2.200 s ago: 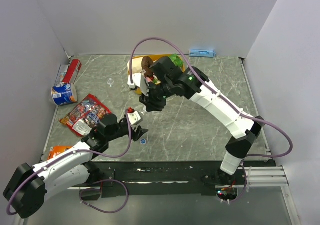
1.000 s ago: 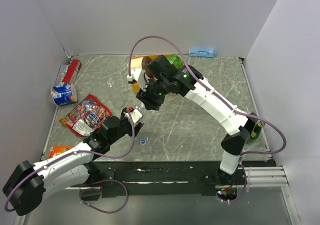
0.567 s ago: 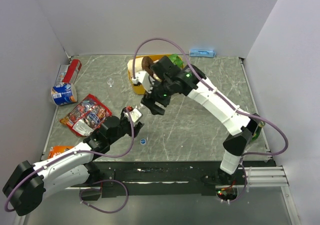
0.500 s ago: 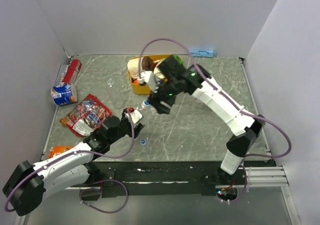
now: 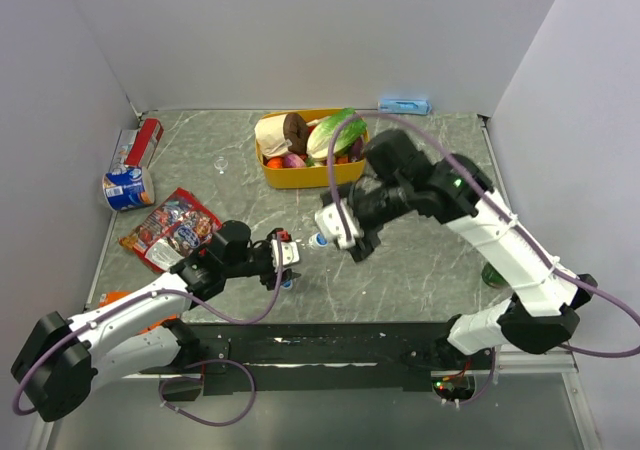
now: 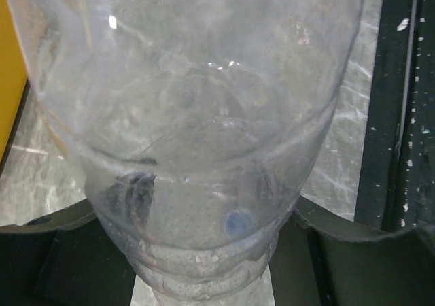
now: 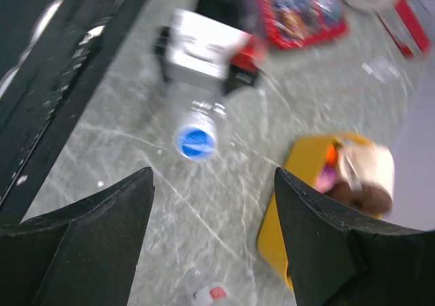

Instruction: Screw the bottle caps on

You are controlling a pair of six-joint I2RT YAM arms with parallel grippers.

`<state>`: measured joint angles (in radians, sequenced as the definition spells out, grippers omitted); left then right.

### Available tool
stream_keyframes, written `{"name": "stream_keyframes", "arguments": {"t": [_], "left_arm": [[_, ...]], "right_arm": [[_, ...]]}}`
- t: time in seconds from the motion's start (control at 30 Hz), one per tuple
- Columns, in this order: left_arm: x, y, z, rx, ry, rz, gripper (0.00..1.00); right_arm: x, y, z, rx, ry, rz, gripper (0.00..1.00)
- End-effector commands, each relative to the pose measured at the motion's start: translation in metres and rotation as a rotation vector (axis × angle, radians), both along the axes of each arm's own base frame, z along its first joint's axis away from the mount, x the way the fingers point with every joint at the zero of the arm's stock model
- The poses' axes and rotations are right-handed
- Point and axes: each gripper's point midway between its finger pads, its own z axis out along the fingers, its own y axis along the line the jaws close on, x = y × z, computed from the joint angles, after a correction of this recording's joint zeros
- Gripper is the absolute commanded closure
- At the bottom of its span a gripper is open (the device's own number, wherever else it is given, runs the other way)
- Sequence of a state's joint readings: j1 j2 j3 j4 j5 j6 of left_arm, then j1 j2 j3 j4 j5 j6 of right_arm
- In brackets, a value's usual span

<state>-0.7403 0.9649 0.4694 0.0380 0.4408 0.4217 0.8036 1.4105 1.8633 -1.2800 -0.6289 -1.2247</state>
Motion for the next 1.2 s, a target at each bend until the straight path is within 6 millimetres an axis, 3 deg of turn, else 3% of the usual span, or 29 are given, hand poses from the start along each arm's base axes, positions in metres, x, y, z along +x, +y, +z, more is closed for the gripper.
{"name": "stream_keyframes", "arguments": {"t": [0.0, 0.1, 0.47, 0.8, 0.97, 1.03, 1.07, 1.1, 1.17], "left_arm": [[-0.006, -0.013, 0.022, -0.032, -0.034, -0.106, 0.99], [-0.005, -0.014, 0.024, -0.029, -0.047, -0.112, 0.99], [0.000, -0.019, 0.033, -0.024, -0.103, -0.147, 0.99], [0.002, -0.018, 0.037, -0.037, -0.120, -0.129, 0.99], [0.011, -0.019, 0.047, -0.084, -0.122, -0.064, 0.99], [0.020, -0.020, 0.060, -0.141, -0.120, 0.006, 0.99], [0.023, -0.020, 0.066, -0.166, -0.123, 0.030, 0.99], [0.027, -0.020, 0.071, -0.203, -0.094, 0.075, 0.99], [0.042, -0.019, 0.090, -0.258, -0.112, 0.158, 0.99]], "right_arm": [[-0.032, 0.002, -0.029, -0.046, -0.080, 0.215, 0.21], [-0.036, 0.007, -0.041, -0.055, -0.085, 0.232, 0.21], [-0.029, 0.022, -0.043, -0.061, -0.071, 0.229, 0.32], [-0.019, 0.026, -0.054, -0.102, -0.033, 0.174, 0.59], [0.001, 0.036, -0.055, -0.072, 0.079, -0.019, 0.74], [0.015, 0.043, -0.050, -0.051, 0.154, -0.108, 0.78], [0.018, 0.047, -0.057, -0.068, 0.260, -0.187, 0.81], [0.022, 0.052, -0.048, -0.049, 0.295, -0.221, 0.82], [0.028, 0.056, -0.061, -0.099, 0.400, -0.304, 0.86]]}}
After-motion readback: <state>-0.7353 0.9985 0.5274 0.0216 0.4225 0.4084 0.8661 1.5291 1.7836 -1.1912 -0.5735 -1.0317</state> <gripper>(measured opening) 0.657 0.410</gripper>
